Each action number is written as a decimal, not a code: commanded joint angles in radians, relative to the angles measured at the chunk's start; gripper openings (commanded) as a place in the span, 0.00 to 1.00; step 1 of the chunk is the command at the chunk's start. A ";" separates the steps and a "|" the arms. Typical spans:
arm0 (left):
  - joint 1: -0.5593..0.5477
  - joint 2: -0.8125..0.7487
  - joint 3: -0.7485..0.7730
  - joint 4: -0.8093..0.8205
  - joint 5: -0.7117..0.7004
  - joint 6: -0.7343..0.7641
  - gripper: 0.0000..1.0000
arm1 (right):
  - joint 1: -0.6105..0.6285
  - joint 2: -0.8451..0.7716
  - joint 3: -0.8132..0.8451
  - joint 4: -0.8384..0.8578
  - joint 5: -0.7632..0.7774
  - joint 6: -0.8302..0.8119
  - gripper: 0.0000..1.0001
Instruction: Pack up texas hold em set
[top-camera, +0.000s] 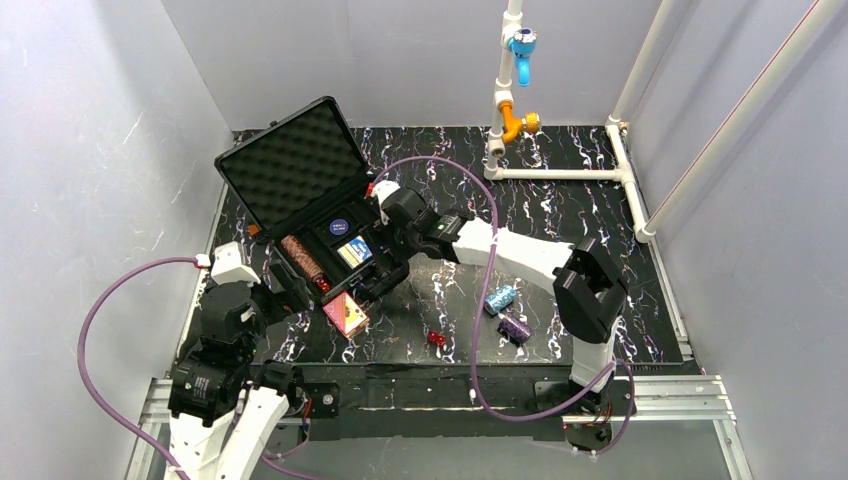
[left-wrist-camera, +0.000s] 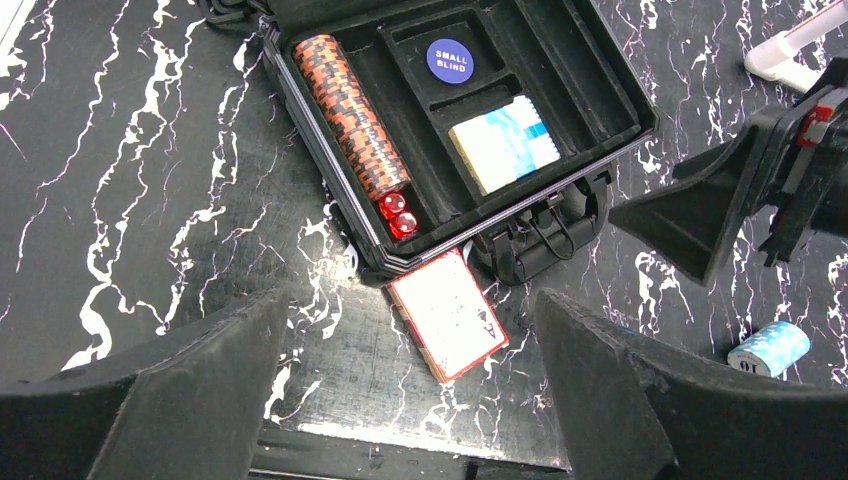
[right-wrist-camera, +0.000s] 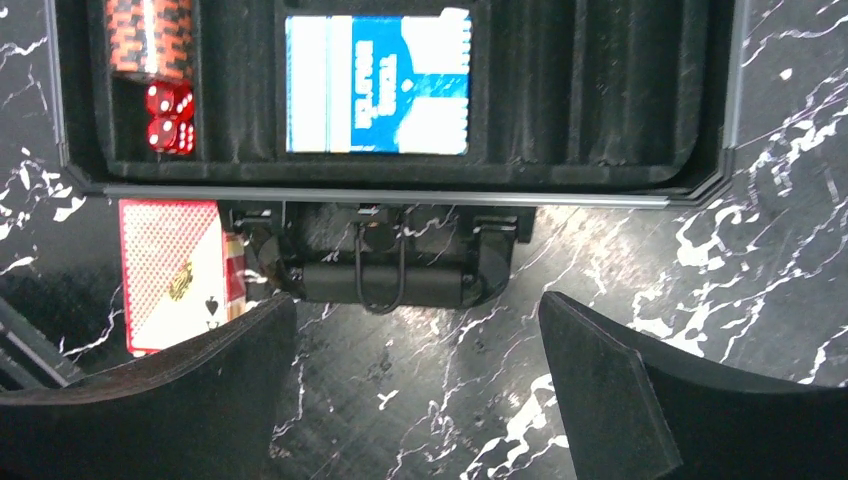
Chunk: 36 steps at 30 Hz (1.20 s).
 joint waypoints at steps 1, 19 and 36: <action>0.009 -0.005 -0.004 -0.009 -0.004 0.010 0.93 | 0.061 -0.062 -0.019 0.005 0.009 0.048 0.98; 0.018 -0.119 0.010 -0.058 -0.161 -0.048 0.93 | 0.333 0.019 -0.008 -0.002 0.081 0.097 0.98; 0.018 -0.190 0.013 -0.091 -0.248 -0.091 0.95 | 0.415 0.169 0.041 -0.008 0.229 0.198 0.98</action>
